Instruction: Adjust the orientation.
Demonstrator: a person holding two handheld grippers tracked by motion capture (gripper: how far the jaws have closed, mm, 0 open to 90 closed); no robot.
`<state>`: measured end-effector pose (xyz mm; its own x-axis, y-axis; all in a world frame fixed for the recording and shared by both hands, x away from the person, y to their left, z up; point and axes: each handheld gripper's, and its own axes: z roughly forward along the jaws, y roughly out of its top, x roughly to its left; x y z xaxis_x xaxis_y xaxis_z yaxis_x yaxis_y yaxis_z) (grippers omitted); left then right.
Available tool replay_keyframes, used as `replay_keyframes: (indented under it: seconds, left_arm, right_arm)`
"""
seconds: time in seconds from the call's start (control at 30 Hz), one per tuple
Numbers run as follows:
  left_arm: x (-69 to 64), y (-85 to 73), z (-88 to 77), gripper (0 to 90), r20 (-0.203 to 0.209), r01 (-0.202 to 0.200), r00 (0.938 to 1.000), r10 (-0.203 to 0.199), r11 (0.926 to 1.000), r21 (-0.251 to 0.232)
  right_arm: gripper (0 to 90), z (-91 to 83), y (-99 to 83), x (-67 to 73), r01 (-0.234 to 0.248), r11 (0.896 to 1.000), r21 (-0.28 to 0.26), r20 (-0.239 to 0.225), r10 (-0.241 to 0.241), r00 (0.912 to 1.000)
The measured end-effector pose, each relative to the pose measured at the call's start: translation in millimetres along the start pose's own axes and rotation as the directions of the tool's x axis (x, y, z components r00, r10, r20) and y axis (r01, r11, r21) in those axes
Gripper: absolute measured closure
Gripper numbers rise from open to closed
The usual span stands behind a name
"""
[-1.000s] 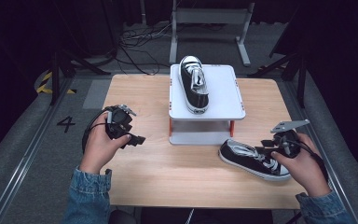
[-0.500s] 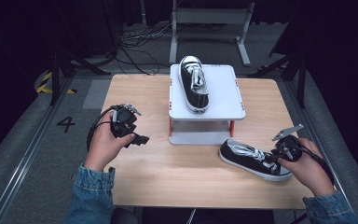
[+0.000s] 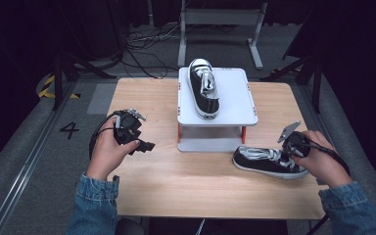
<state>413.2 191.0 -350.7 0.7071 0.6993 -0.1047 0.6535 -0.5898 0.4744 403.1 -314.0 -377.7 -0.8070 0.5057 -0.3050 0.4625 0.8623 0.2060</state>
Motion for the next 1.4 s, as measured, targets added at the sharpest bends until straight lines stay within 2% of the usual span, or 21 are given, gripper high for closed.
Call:
replay_keyframes:
  seconds: [0.07,0.13,0.2,0.27,0.33,0.37,0.47,0.57,0.63,0.73,0.77,0.87,0.9,0.93,1.0,1.03,1.1,1.2,1.3,1.33,1.4]
  left_arm:
    - [-0.3,0.2,0.1,25.3,0.003,0.001,1.0,-0.001,1.0,0.003]
    - [-0.1,0.0,0.3,25.3,0.004,-0.002,1.0,0.002,1.0,0.003]
    - [0.2,-0.9,0.6,25.3,0.005,0.003,1.0,-0.003,1.0,0.002]
    - [1.2,-1.5,0.0,25.3,0.0,0.001,1.0,-0.001,1.0,0.0]
    - [1.6,-1.9,-0.3,25.3,0.002,0.008,1.0,-0.008,1.0,-0.002]
    - [1.7,-1.9,-0.3,25.3,0.001,0.007,1.0,-0.007,1.0,-0.002]
    - [0.1,-1.2,0.3,25.3,0.004,0.005,1.0,-0.005,1.0,0.0]
    - [-2.7,-0.1,-0.4,25.3,0.006,-0.003,1.0,0.003,1.0,-0.002]
    - [-2.9,-0.2,-0.7,25.3,0.008,-0.003,1.0,0.003,1.0,-0.003]
    - [-1.3,-0.9,-0.4,25.3,0.007,-0.001,1.0,0.001,1.0,-0.001]
    - [-0.4,-1.1,0.2,25.3,0.006,-0.001,1.0,0.001,1.0,0.0]
    - [1.0,-1.0,1.4,25.3,0.011,0.0,0.9999,0.0,1.0,0.005]
    - [1.3,-0.8,1.3,25.3,0.011,-0.004,0.9999,0.004,1.0,0.005]
    - [1.1,-0.5,1.2,25.3,0.013,-0.006,0.9999,0.006,1.0,0.002]
    - [0.5,0.2,1.1,25.3,0.013,-0.003,0.9999,0.003,1.0,0.0]
    - [0.2,1.1,1.2,25.3,0.014,-0.004,0.9999,0.004,1.0,0.001]
    - [-0.2,3.1,2.0,25.3,0.013,-0.011,0.9998,0.011,0.9999,0.0]
    - [-2.2,6.3,4.5,25.4,0.017,-0.017,0.9997,0.016,0.9999,0.003]
    - [-3.3,8.0,6.5,25.3,0.018,-0.023,0.9996,0.023,0.9996,0.014]
    - [-3.9,8.3,7.3,25.4,0.018,-0.02,0.9997,0.019,0.9997,0.014]
    - [-4.4,8.4,7.9,25.3,0.02,-0.021,0.9996,0.021,0.9996,0.018]
  right_arm:
    - [82.9,9.8,7.1,-17.0,0.028,1.0,0.005,0.036,-0.028,0.9989]
    - [82.2,15.1,8.3,-21.0,0.026,1.0,0.012,0.057,-0.026,0.998]
    - [79.1,19.3,7.4,-25.7,-0.018,1.0,-0.015,0.081,0.019,0.9966]
    - [73.1,11.4,4.4,-26.4,-0.095,0.993,-0.073,0.065,0.1,0.9929]
    - [71.0,-3.4,2.6,-21.6,-0.156,0.978,-0.137,0.025,0.161,0.9867]
    - [72.1,-18.5,4.4,-11.6,-0.193,0.958,-0.211,-0.043,0.188,0.9812]
    - [71.6,-28.4,17.4,12.1,-0.181,0.949,-0.258,-0.15,0.146,0.9779]
    - [68.4,-19.2,35.5,33.9,-0.14,0.958,-0.25,-0.225,0.083,0.9708]
    - [67.7,-15.5,39.4,37.5,-0.129,0.96,-0.247,-0.238,0.069,0.9687]
    - [67.0,2.9,52.3,46.8,-0.098,0.973,-0.208,-0.266,0.041,0.9633]
    - [67.9,6.1,54.4,47.3,-0.09,0.974,-0.206,-0.253,0.036,0.9668]
    - [76.5,15.5,60.5,47.0,-0.023,0.98,-0.2,-0.263,-0.031,0.9644]
    - [80.8,13.4,59.8,45.0,-0.011,0.981,-0.192,-0.28,-0.044,0.9589]
    - [86.1,9.0,57.2,43.3,-0.009,0.982,-0.19,-0.289,-0.047,0.9563]
    - [86.3,5.5,54.5,42.2,-0.011,0.983,-0.186,-0.301,-0.047,0.9524]
    - [86.2,0.1,49.8,41.5,-0.009,0.984,-0.178,-0.32,-0.049,0.9461]
    - [84.3,-18.2,28.1,42.8,0.029,0.988,-0.15,-0.345,-0.08,0.9351]
    - [85.9,-27.1,11.0,44.6,0.04,0.99,-0.135,-0.364,-0.087,0.9274]
    - [82.8,-25.5,-14.0,50.8,0.044,0.998,-0.049,-0.398,-0.06,0.9155]
    - [82.3,-22.9,-17.3,52.4,0.053,0.997,-0.048,-0.406,-0.068,0.9114]
    - [81.7,-23.0,-22.4,53.9,0.02,0.997,-0.079,-0.392,-0.05,0.9188]
